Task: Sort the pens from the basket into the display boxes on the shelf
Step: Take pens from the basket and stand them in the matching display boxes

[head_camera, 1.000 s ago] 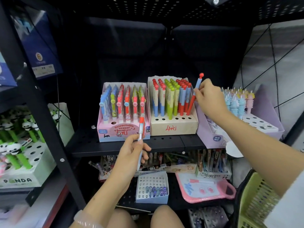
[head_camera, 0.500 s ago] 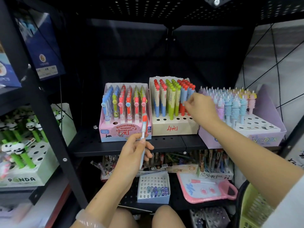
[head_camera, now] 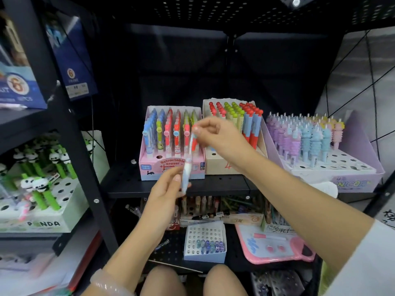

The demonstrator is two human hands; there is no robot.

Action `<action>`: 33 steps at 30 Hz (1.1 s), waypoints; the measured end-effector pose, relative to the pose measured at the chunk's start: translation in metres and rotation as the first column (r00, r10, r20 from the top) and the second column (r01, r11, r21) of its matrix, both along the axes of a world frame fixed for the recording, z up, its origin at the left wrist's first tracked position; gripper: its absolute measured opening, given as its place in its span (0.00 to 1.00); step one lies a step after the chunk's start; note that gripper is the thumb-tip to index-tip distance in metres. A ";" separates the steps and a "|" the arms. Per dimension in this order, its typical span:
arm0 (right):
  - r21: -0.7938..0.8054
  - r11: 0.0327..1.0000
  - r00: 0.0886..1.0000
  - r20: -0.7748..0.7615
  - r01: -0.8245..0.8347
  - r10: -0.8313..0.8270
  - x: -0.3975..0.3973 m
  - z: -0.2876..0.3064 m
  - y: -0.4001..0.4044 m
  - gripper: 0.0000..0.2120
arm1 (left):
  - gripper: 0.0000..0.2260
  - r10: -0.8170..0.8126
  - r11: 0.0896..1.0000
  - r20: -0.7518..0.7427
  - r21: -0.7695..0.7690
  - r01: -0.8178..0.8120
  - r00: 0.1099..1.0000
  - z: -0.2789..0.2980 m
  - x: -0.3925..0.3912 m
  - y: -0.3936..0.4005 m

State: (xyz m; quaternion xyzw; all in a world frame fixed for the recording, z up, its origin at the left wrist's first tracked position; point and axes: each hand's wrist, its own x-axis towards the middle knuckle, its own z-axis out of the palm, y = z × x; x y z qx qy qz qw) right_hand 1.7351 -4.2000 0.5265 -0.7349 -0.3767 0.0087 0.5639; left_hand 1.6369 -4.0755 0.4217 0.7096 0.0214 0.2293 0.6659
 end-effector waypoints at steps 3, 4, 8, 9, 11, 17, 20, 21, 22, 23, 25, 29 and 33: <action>0.203 0.969 0.977 0.132 0.141 -0.170 0.001 0.021 0.026 0.03 | 0.13 0.120 0.991 0.004 0.052 -0.120 0.993 0.001 -0.012 0.029; 0.243 0.954 0.961 0.168 0.174 -0.219 0.002 0.025 0.036 0.05 | 0.12 0.157 0.986 0.004 0.061 -0.157 0.988 0.001 -0.015 0.037; 0.199 0.951 0.923 0.260 0.236 -0.283 0.004 0.021 0.071 0.05 | 0.11 0.221 0.973 -0.003 0.071 -0.220 0.975 0.000 -0.023 0.057; 0.145 0.956 0.914 0.286 0.255 -0.287 0.006 0.017 0.077 0.05 | 0.10 0.216 0.974 -0.008 0.076 -0.215 0.976 0.000 -0.024 0.059; 0.015 0.960 0.904 0.333 0.280 -0.269 0.009 0.009 0.086 0.07 | 0.10 0.204 0.975 -0.015 0.088 -0.202 0.979 -0.001 -0.027 0.062; -0.140 0.834 0.652 0.696 0.533 -0.300 0.016 -0.005 0.098 0.14 | 0.11 0.190 0.980 -0.024 0.061 -0.188 0.982 0.000 -0.029 0.062; -0.235 0.785 0.671 0.684 0.573 -0.285 0.017 -0.007 0.099 0.16 | 0.11 0.172 0.983 -0.028 0.068 -0.170 0.985 0.003 -0.030 0.056; -0.270 0.763 0.665 0.697 0.588 -0.266 0.017 -0.008 0.099 0.17 | 0.12 0.161 0.985 -0.031 0.072 -0.159 0.986 0.003 -0.030 0.053; -0.303 0.738 0.654 0.718 0.603 -0.240 0.016 -0.008 0.099 0.19 | 0.12 0.149 0.987 -0.035 0.072 -0.147 0.988 0.004 -0.031 0.049; -0.328 0.718 0.642 0.737 0.613 -0.212 0.014 -0.009 0.099 0.20 | 0.12 0.137 0.988 -0.038 0.074 -0.134 0.990 0.005 -0.031 0.046; -0.337 0.728 0.643 0.744 0.596 -0.181 0.010 -0.009 0.095 0.21 | 0.11 0.117 0.990 -0.042 0.087 -0.113 0.992 0.006 -0.032 0.039; -0.208 0.862 0.691 0.694 0.463 -0.203 -0.007 0.001 0.065 0.16 | 0.11 0.066 0.994 -0.044 0.088 -0.062 0.997 0.008 -0.029 0.021; -0.256 0.888 0.726 0.678 0.381 -0.115 -0.023 0.009 0.001 0.11 | 0.11 -0.035 0.995 -0.055 0.093 0.040 0.998 0.009 -0.017 -0.019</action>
